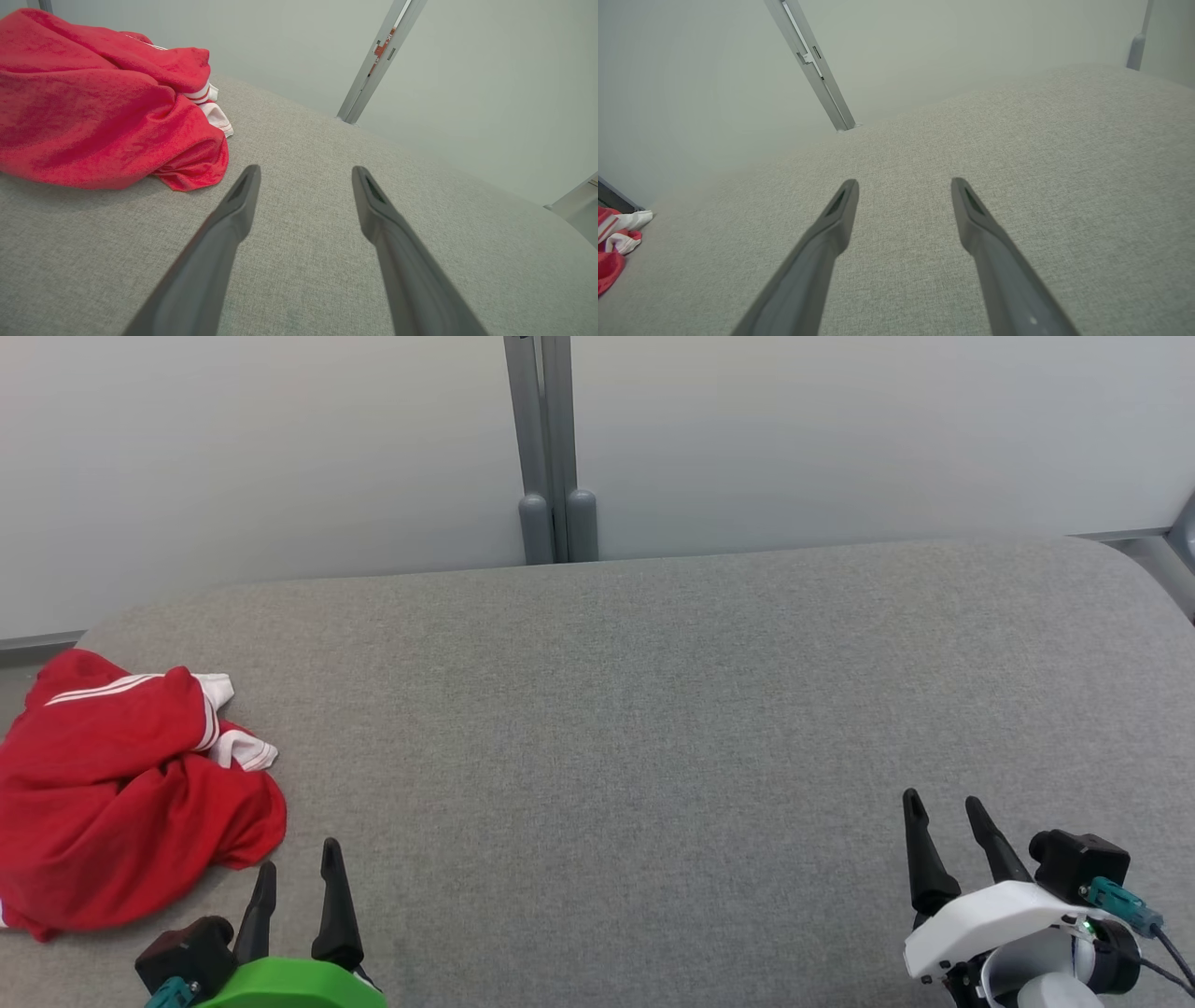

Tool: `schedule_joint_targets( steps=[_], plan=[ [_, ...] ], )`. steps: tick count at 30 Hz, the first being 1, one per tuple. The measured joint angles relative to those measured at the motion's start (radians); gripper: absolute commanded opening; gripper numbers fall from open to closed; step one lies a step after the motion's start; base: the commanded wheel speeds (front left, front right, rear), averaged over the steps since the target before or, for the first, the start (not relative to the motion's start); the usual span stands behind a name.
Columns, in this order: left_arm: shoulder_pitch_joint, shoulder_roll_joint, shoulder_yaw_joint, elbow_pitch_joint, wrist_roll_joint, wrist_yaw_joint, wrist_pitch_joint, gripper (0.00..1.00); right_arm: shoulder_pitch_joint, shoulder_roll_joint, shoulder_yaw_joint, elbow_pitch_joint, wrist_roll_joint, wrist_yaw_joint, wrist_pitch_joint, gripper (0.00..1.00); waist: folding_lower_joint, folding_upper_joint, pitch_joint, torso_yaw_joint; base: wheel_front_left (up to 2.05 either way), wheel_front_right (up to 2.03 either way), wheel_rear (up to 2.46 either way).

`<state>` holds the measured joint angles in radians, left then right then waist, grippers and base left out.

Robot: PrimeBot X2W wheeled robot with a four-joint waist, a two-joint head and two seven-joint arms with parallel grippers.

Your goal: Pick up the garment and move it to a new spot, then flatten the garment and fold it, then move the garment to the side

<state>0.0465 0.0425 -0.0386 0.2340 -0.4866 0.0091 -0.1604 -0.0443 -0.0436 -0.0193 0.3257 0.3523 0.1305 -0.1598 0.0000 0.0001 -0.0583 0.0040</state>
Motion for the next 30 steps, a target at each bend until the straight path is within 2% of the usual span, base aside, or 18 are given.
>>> schedule_joint_targets(
  steps=[30],
  plan=[
    [0.018, 0.002, -0.036, -0.001, 0.255, 0.008, -0.064, 1.00, 0.004, -0.002, 0.002, 0.022, -0.261, 0.000, -0.063, 1.00, 0.0000, 0.0000, -0.016, 0.003, 0.00, 0.00, 0.00]
  ],
)
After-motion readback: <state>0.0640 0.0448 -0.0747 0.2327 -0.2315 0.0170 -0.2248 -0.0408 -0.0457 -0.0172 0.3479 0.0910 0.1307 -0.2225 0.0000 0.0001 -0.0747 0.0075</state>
